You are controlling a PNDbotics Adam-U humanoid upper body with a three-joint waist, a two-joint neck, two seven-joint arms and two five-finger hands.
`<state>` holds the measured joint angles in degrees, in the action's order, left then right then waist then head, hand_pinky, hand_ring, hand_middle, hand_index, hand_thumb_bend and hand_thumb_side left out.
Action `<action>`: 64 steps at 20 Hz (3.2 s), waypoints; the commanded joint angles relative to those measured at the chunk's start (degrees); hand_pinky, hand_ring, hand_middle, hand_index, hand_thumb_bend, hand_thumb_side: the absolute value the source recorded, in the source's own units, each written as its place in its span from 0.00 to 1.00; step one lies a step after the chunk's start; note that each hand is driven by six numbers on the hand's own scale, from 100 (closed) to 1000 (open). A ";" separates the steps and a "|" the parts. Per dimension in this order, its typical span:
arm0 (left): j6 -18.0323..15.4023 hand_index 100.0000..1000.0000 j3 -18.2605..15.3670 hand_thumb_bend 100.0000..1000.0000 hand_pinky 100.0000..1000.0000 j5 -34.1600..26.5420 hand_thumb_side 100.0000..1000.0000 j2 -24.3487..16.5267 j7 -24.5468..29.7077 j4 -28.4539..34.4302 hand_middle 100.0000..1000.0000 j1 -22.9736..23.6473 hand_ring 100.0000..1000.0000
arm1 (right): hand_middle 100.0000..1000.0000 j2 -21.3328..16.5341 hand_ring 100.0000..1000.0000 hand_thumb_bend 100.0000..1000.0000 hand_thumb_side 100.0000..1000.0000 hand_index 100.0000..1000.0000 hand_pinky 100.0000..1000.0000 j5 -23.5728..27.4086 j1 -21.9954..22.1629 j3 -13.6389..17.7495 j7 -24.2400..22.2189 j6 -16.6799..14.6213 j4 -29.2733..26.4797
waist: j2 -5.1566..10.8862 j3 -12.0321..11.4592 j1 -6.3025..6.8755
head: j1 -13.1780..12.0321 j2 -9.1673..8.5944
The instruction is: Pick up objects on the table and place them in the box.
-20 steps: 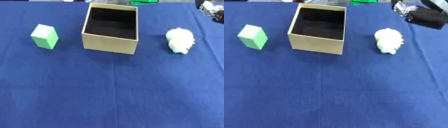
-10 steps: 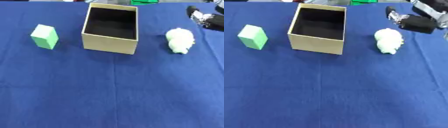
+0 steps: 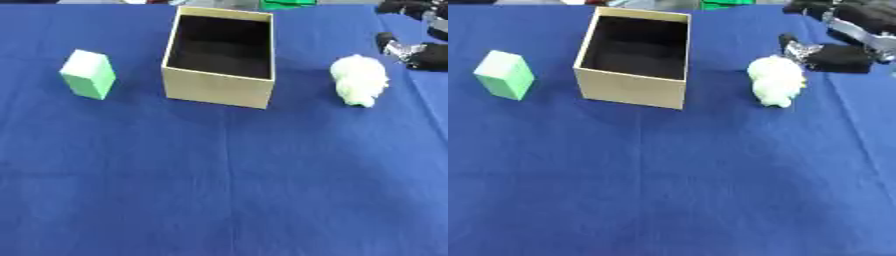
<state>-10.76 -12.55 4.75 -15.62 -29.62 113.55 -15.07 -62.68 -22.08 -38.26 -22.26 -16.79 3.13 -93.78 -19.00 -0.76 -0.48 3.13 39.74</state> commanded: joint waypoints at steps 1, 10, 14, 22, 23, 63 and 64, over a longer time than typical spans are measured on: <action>0.22 0.77 -0.01 0.19 0.75 -0.10 0.99 -0.87 -0.03 1.04 0.60 -0.24 0.64 | 0.97 -1.23 1.00 0.00 1.00 1.00 1.00 -0.41 -0.36 1.06 -2.37 -0.57 0.43 | 1.02 0.07 0.03 | -0.06 -0.25; 0.31 0.77 -0.02 0.19 0.76 0.05 0.97 -0.81 0.09 1.04 0.59 -0.37 0.64 | 0.94 -1.54 1.00 0.10 1.00 1.00 0.98 -4.38 0.36 1.32 -2.31 -0.12 1.09 | 0.86 -0.18 -0.11 | -0.33 -0.44; 0.43 0.77 0.02 0.18 0.75 0.08 0.97 -0.78 0.30 1.04 0.59 -0.48 0.64 | 0.95 -1.51 1.00 0.08 1.00 1.00 0.98 -7.83 0.83 1.17 -0.68 -0.52 1.96 | 0.72 -0.35 -0.13 | -0.48 -0.55; 0.51 0.76 0.00 0.18 0.75 0.14 0.95 -0.75 0.54 1.04 0.59 -0.60 0.63 | 0.94 -1.22 1.00 0.00 1.00 1.00 0.98 -5.50 1.31 0.71 -2.08 -1.31 2.38 | 0.57 -0.50 -0.11 | -0.55 -0.68; 0.51 0.76 0.01 0.18 0.75 0.16 0.95 -0.75 0.58 1.04 0.59 -0.62 0.63 | 0.93 -1.24 1.00 0.00 1.00 1.00 0.98 -5.05 1.34 0.67 -2.30 -1.12 2.28 | 0.54 -0.51 -0.12 | -0.53 -0.69; 0.70 0.74 0.02 0.16 0.75 0.26 0.92 -0.32 1.14 1.04 0.57 -0.85 0.61 | 0.95 3.52 1.00 0.19 1.00 1.00 0.99 -8.55 1.36 -3.86 -4.10 -1.13 7.14 | -0.38 -0.67 0.12 | -0.45 -0.98; 0.76 0.74 0.01 0.16 0.75 0.25 0.92 -0.30 1.17 1.04 0.57 -0.85 0.61 | 0.95 3.70 1.00 0.19 1.00 1.00 0.99 -9.15 1.33 -3.96 -4.08 -1.21 7.60 | -0.40 -0.68 0.14 | -0.45 -0.98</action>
<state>-9.99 -12.55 4.98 -15.34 -28.73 113.55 -15.25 -57.98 -30.35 -36.35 -26.21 -20.80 2.15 -86.70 -20.23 -1.43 -0.44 2.69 39.21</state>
